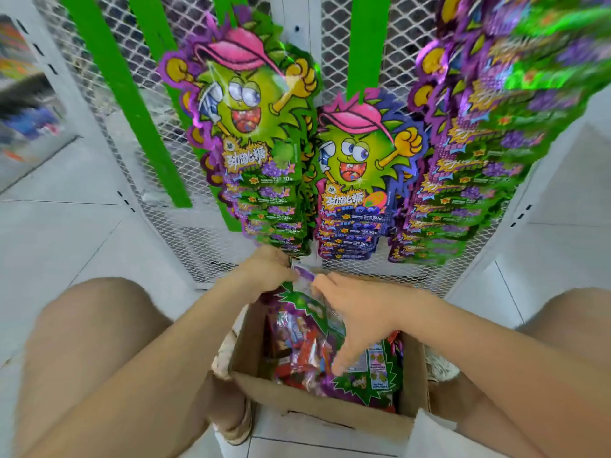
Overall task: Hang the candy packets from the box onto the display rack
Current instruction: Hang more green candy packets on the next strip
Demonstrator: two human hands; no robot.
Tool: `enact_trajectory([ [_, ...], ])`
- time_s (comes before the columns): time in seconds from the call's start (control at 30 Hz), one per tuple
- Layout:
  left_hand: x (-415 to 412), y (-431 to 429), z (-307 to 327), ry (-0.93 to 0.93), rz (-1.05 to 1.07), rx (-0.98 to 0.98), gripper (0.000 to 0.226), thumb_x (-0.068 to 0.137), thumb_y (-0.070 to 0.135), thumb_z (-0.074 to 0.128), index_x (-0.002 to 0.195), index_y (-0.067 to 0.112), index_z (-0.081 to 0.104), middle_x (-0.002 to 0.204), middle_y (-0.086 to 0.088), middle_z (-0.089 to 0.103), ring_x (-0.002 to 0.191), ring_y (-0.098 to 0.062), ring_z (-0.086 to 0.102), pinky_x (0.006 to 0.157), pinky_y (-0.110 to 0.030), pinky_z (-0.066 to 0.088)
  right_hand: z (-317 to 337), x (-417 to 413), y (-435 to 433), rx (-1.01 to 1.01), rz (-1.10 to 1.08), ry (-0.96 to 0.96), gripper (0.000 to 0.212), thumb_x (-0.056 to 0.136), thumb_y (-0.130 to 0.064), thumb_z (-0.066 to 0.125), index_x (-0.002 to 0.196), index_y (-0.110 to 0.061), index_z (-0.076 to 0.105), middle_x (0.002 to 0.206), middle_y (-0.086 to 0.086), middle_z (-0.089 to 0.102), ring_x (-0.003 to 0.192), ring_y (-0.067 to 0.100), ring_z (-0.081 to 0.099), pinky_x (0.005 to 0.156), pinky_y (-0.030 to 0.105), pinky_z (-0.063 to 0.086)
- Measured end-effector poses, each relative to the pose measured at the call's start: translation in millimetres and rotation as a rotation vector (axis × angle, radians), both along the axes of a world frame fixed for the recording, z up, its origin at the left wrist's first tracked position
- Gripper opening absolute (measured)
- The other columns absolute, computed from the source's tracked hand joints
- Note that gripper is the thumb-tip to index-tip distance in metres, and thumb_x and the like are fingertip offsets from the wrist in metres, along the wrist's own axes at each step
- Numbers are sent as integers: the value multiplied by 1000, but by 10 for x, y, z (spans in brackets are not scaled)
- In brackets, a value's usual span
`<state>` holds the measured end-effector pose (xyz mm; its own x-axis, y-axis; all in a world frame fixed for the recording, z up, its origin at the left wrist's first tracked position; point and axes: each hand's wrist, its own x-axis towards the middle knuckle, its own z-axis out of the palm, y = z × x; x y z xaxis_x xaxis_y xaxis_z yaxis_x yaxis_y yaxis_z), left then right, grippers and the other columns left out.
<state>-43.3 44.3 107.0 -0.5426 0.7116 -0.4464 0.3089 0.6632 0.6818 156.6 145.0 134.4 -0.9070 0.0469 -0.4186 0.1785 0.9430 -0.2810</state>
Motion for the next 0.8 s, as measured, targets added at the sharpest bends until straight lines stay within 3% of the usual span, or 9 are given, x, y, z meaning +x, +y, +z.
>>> enact_trajectory([
  [0.1,-45,-124,218,-219,221,34,13,96,6,74,98,4,62,97,-14,76,89,-25,77,77,-42,67,102,63,-21,-137,-106,190,51,92,-47,74,128,-23,47,105,-5,59,89,12,56,79,33,48],
  [0.17,-44,-206,415,-318,284,15,6,103,6,62,98,2,62,73,-10,76,65,-23,76,66,-40,67,229,70,-27,-160,-184,331,12,104,-31,62,109,-20,61,79,-9,61,65,3,56,68,24,46],
  [0.27,-91,-290,659,-189,195,-67,25,109,31,51,92,17,64,86,-1,70,85,-20,61,89,-42,56,399,32,-26,-169,-294,503,34,105,-25,61,74,-28,49,56,-9,38,50,10,35,59,23,26],
  [0.37,-157,-298,861,-61,75,29,51,113,43,38,95,22,81,114,1,72,109,-20,64,106,-40,49,547,-31,-12,-238,-398,599,42,102,-26,66,68,-37,45,53,-13,43,51,6,38,56,26,30],
  [0.47,-159,-323,1133,45,58,227,53,113,38,43,83,19,83,97,-2,81,87,-16,72,81,-25,56,688,-139,-13,-247,-419,633,21,104,-31,64,84,-35,62,56,-26,50,54,0,46,53,18,28],
  [0.53,-169,-327,1318,167,88,426,39,109,29,52,88,13,81,87,-3,81,77,-19,74,66,-25,59,815,-225,7,-239,-407,690,17,105,-36,62,113,-23,71,81,-28,61,75,-6,52,71,21,39],
  [0.57,-201,-317,1407,292,111,529,32,106,28,56,89,15,79,81,0,80,75,-19,74,67,-28,60,909,-272,13,-234,-410,720,25,105,-35,61,124,-20,69,95,-24,65,85,-6,53,79,22,42],
  [0.63,-267,-297,1632,542,166,710,18,102,27,60,93,22,75,80,8,75,74,-3,69,71,-27,54,1173,-390,22,-201,-430,821,24,105,-30,61,126,-19,68,82,-22,64,65,-9,53,66,9,37],
  [0.8,-446,-138,2354,714,246,954,27,104,15,51,125,18,67,123,1,62,95,14,55,84,-3,38,2013,-804,97,-85,-464,1202,13,100,-28,65,104,-21,76,72,-11,68,57,11,53,57,20,36],
])
